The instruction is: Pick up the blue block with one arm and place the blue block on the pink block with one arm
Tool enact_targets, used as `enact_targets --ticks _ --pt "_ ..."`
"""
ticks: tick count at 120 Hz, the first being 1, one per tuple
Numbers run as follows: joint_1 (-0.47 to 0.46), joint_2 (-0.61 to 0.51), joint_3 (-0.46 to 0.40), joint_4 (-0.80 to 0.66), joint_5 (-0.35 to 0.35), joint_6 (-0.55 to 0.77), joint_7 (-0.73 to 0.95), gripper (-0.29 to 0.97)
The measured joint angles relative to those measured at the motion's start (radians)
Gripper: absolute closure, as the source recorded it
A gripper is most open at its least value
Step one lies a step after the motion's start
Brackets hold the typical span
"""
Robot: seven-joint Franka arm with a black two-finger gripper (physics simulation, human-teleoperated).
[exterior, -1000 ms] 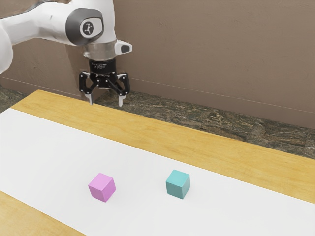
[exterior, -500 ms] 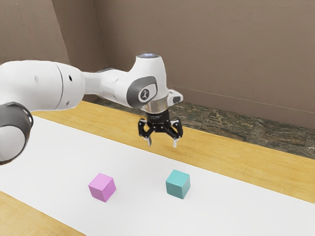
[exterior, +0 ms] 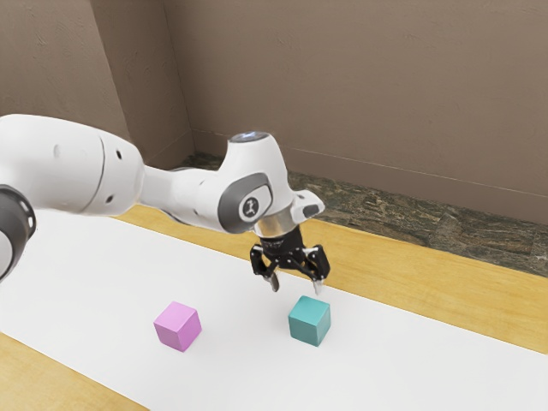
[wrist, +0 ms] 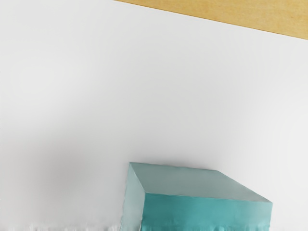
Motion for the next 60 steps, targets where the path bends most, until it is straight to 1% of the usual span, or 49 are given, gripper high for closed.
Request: enact_targets --ticks 17,36,41,52,60 --pt "-0.028 -0.036 0.0 -0.067 -0.039 0.036 0.042 0.0" --pt "-0.056 -0.022 0.0 -0.073 -0.06 0.059 0.078 0.0" --pt "-0.059 -0.02 0.001 -0.074 -0.05 0.063 0.087 0.0" --pt "-0.06 -0.007 0.001 -0.074 0.007 0.072 0.103 0.0" --pt "-0.065 -0.001 0.001 -0.073 0.036 0.079 0.113 0.0"
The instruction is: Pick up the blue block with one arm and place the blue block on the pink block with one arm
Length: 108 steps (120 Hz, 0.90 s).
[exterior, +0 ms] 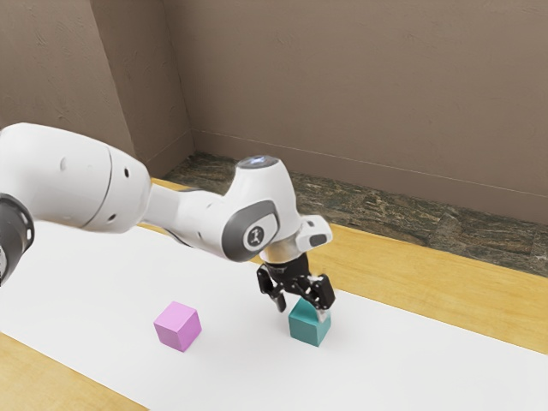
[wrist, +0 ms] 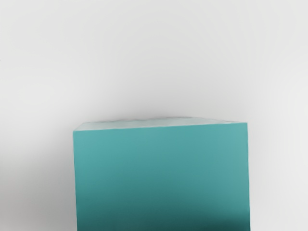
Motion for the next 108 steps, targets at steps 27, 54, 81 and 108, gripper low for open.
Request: enact_targets --ticks 27,54,81,108 --pt "-0.013 0.018 0.0 0.004 0.027 0.026 0.018 0.0" --pt "-0.015 0.054 0.0 0.014 0.03 0.051 0.028 0.0" --pt "-0.014 0.074 0.0 0.024 0.034 0.067 0.035 0.0" --pt "-0.011 0.068 0.0 0.024 0.045 0.072 0.035 0.33"
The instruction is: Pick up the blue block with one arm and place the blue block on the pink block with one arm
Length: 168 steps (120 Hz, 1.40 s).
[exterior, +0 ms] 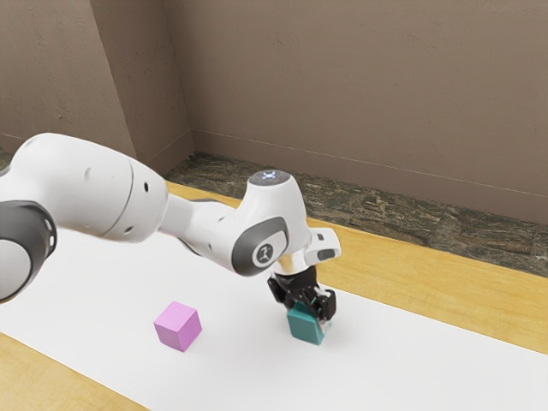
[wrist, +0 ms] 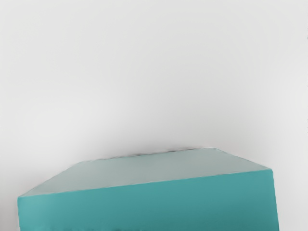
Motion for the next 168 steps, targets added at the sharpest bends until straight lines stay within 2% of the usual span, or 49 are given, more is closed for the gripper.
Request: enact_targets --ticks 16,35,40,46,59,66,78,90,118,168 --pt "0.03 -0.09 0.006 -0.052 0.011 -0.003 -0.009 0.39" --pt "0.161 -0.415 0.004 -0.344 0.017 -0.021 -0.021 0.37" --pt "0.231 -0.493 -0.027 -0.407 0.017 -0.033 -0.024 0.36" --pt "0.364 -0.579 -0.121 -0.473 0.017 -0.047 -0.028 0.35" --pt "0.527 -0.665 -0.221 -0.534 0.015 -0.079 -0.032 0.34" --pt "0.598 -0.677 -0.268 -0.543 0.014 -0.096 -0.033 0.33" --pt "0.636 -0.647 -0.29 -0.55 0.013 -0.116 -0.031 0.33" --pt "0.642 -0.614 -0.294 -0.535 0.013 -0.126 -0.02 0.33" --pt "0.643 -0.552 -0.295 -0.5 0.074 -0.134 0.032 0.34" --pt "0.655 -0.524 -0.294 -0.487 0.088 -0.135 0.123 0.33"
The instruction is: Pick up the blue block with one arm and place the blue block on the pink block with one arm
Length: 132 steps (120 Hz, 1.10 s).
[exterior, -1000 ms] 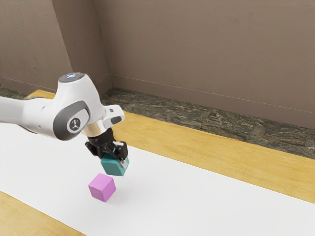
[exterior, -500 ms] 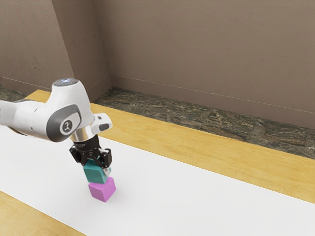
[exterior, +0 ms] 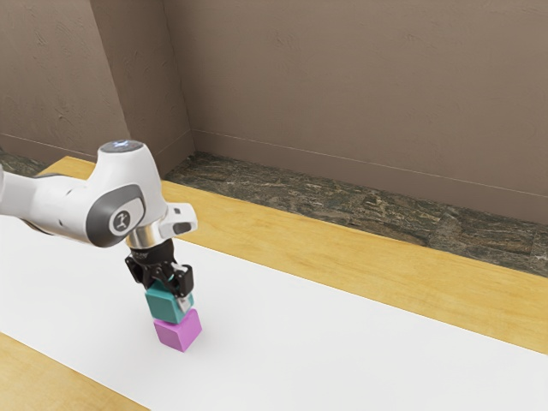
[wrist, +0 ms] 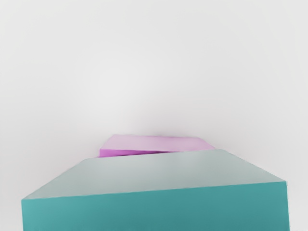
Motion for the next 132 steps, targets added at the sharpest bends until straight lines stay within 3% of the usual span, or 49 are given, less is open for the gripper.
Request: enact_targets --ticks 18,56,81,96,102,109,114,119,132 --pt "0.0 0.022 0.001 0.011 0.0 0.001 0.025 0.33" --pt "0.001 0.008 0.005 0.015 -0.022 -0.001 0.077 0.09" --pt "0.016 -0.259 0.004 0.024 -0.02 -0.065 0.099 0.03" --pt "0.045 -0.266 0.006 0.229 -0.019 -0.22 0.11 0.02" --pt "-0.09 -0.214 0.153 0.312 -0.006 -0.275 0.112 0.01" --pt "-0.446 -0.14 0.494 0.427 0.041 -0.324 0.084 0.01" --pt "-0.598 -0.111 0.626 0.474 0.062 -0.352 0.031 0.01" --pt "-0.644 -0.107 0.686 0.496 0.078 -0.382 -0.033 0.01" --pt "-0.634 -0.136 0.725 0.516 0.13 -0.45 -0.164 0.0"
